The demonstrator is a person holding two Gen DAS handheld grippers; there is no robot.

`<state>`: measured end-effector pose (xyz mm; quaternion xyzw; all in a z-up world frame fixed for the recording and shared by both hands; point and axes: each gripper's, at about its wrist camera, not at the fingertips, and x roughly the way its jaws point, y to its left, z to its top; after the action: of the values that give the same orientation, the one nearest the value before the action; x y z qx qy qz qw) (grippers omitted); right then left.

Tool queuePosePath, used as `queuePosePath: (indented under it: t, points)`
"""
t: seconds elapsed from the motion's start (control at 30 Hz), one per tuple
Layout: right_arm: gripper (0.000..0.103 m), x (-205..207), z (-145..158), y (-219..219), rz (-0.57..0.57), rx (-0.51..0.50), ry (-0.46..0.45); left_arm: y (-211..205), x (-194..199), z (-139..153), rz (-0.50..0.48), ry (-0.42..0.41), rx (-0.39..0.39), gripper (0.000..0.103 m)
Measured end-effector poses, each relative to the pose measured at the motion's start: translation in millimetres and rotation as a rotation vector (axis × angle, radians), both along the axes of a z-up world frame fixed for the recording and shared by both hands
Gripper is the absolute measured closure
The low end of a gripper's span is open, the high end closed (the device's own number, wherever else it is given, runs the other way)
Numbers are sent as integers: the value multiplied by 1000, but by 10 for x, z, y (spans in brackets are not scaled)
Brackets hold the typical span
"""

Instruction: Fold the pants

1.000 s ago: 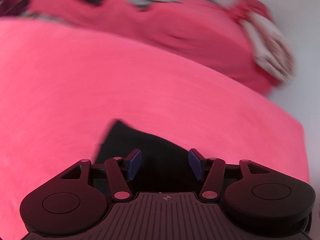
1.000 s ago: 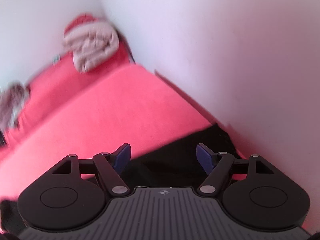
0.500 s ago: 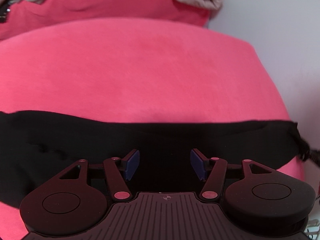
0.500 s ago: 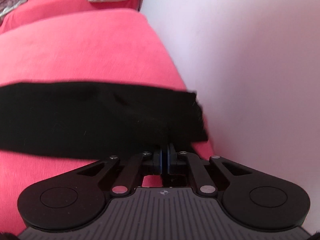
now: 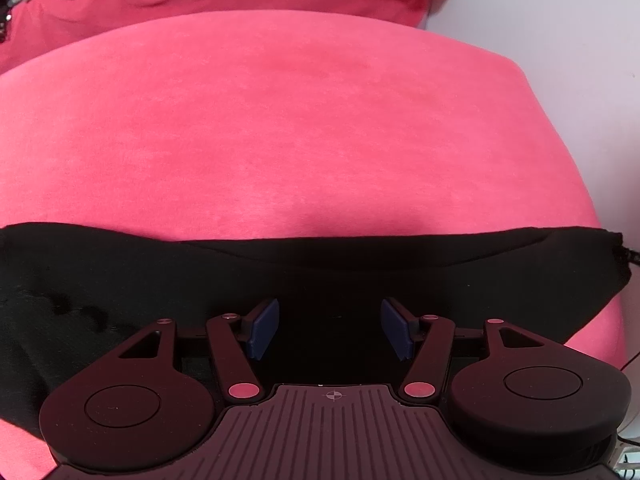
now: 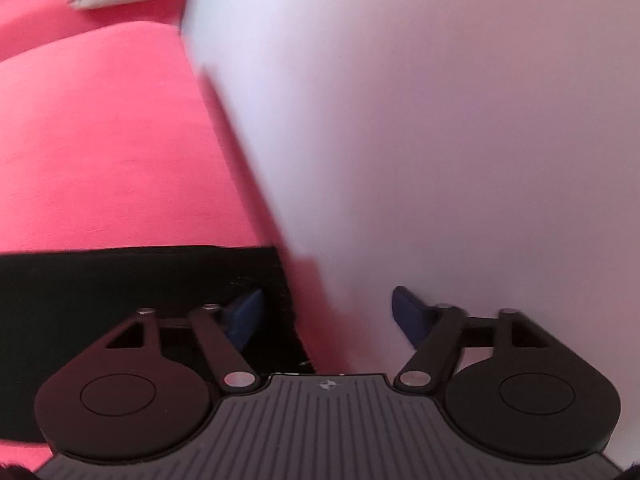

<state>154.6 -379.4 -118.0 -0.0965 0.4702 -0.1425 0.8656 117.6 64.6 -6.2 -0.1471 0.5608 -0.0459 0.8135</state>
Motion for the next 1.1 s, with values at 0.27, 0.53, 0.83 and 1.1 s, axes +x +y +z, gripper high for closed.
queuePosePath:
  t: [0.27, 0.53, 0.83, 1.1]
  points:
    - [29, -474, 447, 742, 439, 146, -132, 18, -110, 268, -183, -101, 37, 0]
    - [50, -547, 514, 1848, 1011, 416, 71, -227, 225, 258, -534, -82, 90, 0]
    - [51, -162, 363, 2460, 1256, 445, 289, -216, 642, -62, -624, 74, -34, 0]
    - [85, -132, 181, 2558, 1292, 438, 406, -236, 692, -132, -623, 59, -22, 0]
